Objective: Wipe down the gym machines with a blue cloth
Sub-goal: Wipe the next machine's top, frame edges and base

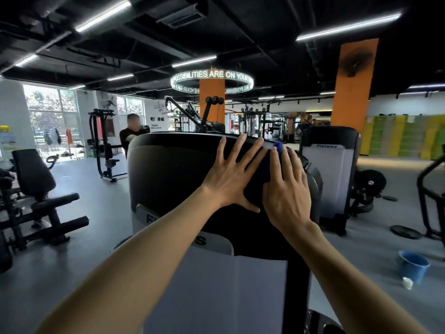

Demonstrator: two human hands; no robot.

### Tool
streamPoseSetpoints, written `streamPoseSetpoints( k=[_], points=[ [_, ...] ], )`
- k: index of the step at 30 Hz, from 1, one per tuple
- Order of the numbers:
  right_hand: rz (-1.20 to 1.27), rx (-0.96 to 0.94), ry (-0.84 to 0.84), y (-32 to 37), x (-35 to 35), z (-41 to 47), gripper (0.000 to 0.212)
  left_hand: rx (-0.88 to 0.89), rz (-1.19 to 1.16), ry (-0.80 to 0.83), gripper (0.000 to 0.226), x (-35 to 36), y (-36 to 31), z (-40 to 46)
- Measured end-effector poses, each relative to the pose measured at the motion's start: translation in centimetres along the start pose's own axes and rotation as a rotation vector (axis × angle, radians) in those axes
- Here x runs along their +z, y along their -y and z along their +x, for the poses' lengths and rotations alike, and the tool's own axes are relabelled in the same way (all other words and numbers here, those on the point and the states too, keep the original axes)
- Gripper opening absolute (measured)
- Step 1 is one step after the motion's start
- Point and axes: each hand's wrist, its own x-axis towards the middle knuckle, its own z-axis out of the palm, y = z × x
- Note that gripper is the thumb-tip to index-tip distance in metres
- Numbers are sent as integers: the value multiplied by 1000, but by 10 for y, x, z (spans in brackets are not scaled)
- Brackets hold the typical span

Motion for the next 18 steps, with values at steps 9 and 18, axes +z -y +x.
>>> streamPoseSetpoints(
  k=[9,18],
  points=[
    [-50,187,-84,23,8,5,63,-21,-65,-76,157,11,1,-1],
    [-63,25,-128,27,18,29,63,-15,-148,-184,149,22,14,-7]
  ],
)
